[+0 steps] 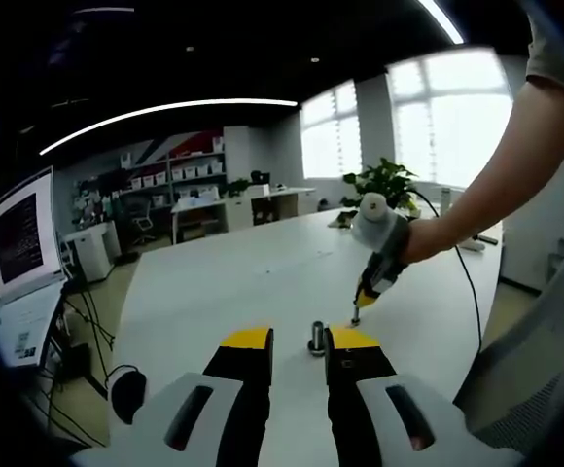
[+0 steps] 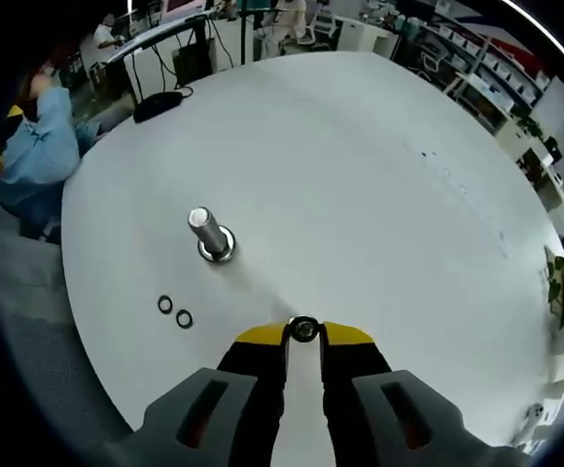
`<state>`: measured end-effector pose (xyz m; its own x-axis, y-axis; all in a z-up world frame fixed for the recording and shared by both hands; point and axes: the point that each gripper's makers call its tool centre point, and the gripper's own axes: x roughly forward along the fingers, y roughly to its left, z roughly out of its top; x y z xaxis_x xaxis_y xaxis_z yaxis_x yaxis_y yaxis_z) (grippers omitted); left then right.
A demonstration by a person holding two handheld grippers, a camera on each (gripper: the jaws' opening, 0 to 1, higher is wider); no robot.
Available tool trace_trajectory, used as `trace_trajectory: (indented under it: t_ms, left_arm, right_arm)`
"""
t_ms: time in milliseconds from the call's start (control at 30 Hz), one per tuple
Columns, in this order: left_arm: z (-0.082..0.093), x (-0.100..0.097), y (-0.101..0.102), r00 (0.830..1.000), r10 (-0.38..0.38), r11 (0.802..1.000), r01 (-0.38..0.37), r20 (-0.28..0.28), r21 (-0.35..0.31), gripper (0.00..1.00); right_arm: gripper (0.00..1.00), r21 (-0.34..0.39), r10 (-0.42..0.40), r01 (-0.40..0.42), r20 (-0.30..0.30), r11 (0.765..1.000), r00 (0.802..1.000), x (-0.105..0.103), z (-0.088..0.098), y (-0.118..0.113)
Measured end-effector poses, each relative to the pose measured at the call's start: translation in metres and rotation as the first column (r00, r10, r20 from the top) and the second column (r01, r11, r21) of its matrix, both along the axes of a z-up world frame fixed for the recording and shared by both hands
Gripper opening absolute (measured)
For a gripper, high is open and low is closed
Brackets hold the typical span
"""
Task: Place the washer onto the threaded stud by aligning its center hole with the stud, sliding it down to the base, and recovering from edge contact or off-axis alignment until the washer reaches the visible bottom stop.
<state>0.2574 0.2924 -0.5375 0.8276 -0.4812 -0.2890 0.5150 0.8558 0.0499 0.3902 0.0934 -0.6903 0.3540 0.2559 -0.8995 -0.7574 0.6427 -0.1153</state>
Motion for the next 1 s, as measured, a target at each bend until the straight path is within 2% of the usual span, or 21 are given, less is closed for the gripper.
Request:
trace_trajectory:
  t_ms: [267,500,733,1000]
  left_arm:
    - [-0.001,0.000,-0.001,1.000,-0.005,1.000,0.005,-0.003,0.000,0.19]
    - [-0.001,-0.001,-0.001,1.000,-0.005,1.000,0.005,-0.006,-0.001,0.19]
    - [-0.001,-0.001,-0.004,1.000,-0.013,1.000,0.013,-0.003,-0.002,0.19]
    - [0.004,-0.002,-0.005,1.000,-0.018,1.000,0.019,0.013,-0.023,0.19]
  right_arm:
    - [0.16,-0.006,0.003,-0.003,0.010,1.000,1.000,-0.001,0.002,-0.006]
    - [0.16,0.019,0.002,-0.002,0.019,1.000,1.000,-0.005,0.009,-0.006]
    - [0.17,0.032,-0.005,0.005,0.023,0.999,1.000,-0.014,0.014,-0.013]
    - [0.17,0.042,-0.018,0.017,0.021,0.999,1.000,-0.033,0.024,-0.024]
